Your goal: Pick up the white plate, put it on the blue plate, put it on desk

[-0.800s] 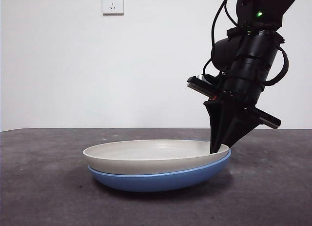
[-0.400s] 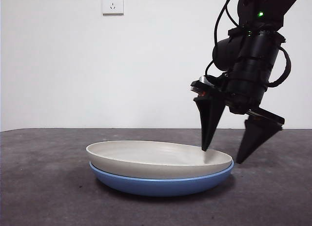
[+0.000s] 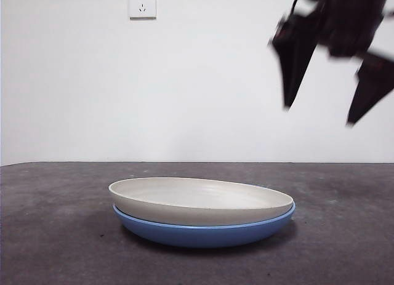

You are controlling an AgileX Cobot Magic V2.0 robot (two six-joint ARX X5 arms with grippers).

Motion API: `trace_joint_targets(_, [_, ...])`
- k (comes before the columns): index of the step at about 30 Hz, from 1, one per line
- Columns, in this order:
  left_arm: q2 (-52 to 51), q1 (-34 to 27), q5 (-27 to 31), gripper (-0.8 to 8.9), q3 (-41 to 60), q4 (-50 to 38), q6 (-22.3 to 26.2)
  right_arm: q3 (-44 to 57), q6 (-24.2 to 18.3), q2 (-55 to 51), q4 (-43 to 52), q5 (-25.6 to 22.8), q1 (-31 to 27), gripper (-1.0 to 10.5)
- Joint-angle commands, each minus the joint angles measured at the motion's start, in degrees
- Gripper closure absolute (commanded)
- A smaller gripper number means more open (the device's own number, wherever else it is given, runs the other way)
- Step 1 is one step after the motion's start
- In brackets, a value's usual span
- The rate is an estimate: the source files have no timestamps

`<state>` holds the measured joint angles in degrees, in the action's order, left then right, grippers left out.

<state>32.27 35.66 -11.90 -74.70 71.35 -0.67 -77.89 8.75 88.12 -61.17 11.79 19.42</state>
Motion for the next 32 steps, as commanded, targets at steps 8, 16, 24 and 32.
trace_joint_targets(8, [0.22,0.42,0.15,1.48,-0.68,-0.66,0.7,-0.92,-0.9,-21.51,-7.3,-0.46,1.51,3.2])
trace_joint_targets(16, [0.22,0.42,0.15,1.53,-0.68,-0.68,0.68,-0.87,-0.85,-36.41,-13.2,-0.48,1.51,3.2])
trace_joint_targets(24, [0.22,0.42,0.11,1.52,-0.68,-0.68,0.37,-0.87,-0.9,-48.39,-17.55,-1.36,1.51,3.2])
trace_joint_targets(32, [0.22,0.42,0.11,1.57,-0.68,-0.68,-0.22,-0.87,-0.85,-56.54,-17.77,-2.89,1.51,3.2])
